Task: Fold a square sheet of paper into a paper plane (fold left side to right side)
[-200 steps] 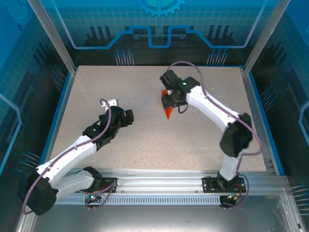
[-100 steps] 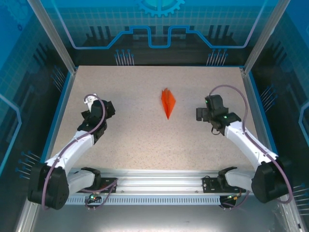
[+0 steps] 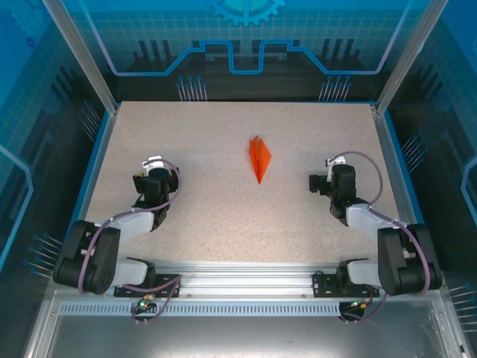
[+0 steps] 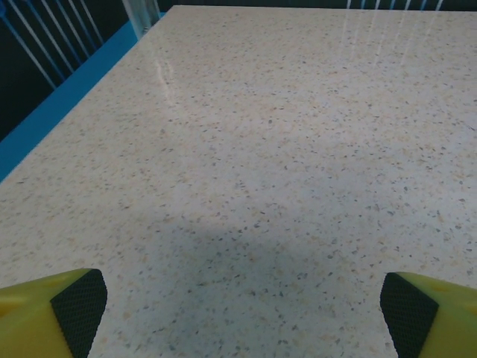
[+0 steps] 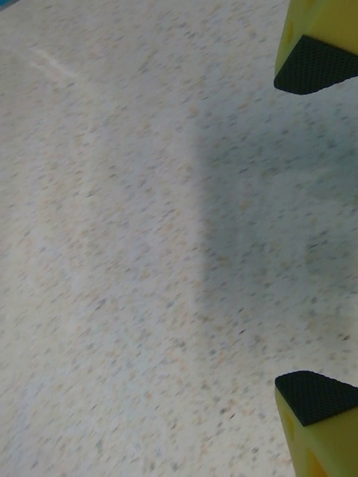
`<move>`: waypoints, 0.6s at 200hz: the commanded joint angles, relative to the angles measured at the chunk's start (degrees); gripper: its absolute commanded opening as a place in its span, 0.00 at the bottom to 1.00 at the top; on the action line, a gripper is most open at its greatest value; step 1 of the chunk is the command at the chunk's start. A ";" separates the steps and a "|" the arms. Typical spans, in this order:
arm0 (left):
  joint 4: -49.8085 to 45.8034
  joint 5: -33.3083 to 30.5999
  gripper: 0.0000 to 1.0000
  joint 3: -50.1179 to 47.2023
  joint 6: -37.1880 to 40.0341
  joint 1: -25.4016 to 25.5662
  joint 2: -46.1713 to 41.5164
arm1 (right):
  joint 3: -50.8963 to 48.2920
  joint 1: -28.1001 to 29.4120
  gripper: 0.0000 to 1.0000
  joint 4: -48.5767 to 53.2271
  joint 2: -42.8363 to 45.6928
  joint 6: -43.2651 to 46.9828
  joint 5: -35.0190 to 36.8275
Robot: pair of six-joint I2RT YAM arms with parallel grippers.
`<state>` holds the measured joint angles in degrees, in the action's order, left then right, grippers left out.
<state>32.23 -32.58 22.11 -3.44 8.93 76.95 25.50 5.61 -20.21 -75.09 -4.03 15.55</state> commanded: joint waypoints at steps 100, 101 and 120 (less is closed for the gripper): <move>16.87 16.24 0.99 -0.16 0.90 -6.47 10.24 | -1.32 -2.69 0.99 -23.72 -10.96 3.67 -11.16; 17.02 16.24 0.99 -0.15 0.94 -6.47 10.29 | -1.33 -2.70 0.99 -23.69 -10.96 3.67 -11.16; 17.36 16.30 0.99 -0.21 1.02 -6.47 10.37 | -1.33 -2.61 1.00 -23.74 -10.95 3.78 -10.94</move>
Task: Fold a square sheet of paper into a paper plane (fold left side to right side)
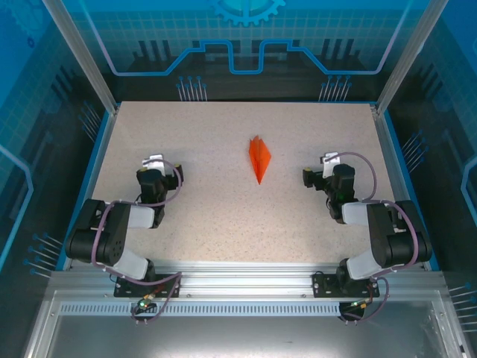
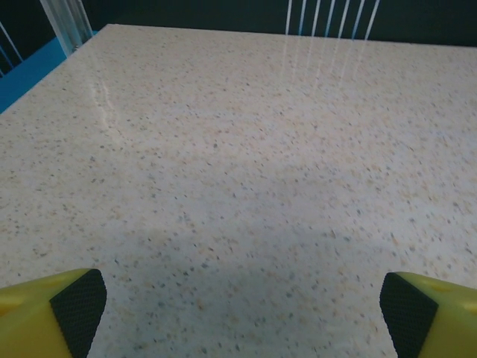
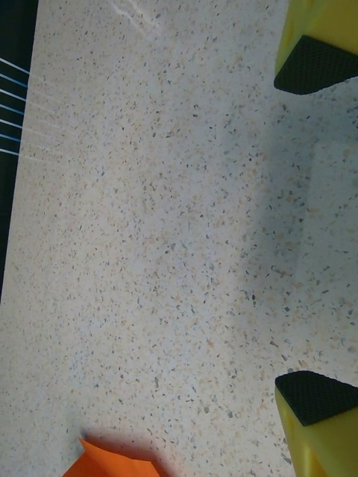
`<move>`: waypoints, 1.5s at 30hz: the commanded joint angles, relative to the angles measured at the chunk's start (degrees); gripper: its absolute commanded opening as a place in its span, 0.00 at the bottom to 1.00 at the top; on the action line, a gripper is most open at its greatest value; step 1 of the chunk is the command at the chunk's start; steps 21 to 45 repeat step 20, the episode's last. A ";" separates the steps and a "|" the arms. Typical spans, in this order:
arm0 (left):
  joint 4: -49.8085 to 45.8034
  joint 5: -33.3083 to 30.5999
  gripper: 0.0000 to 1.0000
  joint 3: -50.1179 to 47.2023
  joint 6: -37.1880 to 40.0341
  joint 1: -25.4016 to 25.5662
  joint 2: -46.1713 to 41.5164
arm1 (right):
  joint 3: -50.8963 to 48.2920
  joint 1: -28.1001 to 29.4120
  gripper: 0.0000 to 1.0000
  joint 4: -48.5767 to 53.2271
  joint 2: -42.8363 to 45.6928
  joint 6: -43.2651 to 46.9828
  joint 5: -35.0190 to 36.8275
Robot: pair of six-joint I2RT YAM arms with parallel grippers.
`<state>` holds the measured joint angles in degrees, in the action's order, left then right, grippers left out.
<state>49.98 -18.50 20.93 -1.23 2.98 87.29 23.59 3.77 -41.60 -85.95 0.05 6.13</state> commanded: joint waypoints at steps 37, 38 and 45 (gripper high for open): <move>-0.46 2.22 0.98 1.02 -1.14 -0.52 -0.01 | 0.97 -0.02 0.99 -1.72 -0.18 0.52 -1.74; -0.46 2.22 0.98 1.02 -1.14 -0.52 -0.01 | 0.97 -0.02 0.99 -1.72 -0.18 0.52 -1.74; -0.46 2.22 0.98 1.02 -1.14 -0.52 -0.01 | 0.97 -0.02 0.99 -1.72 -0.18 0.52 -1.74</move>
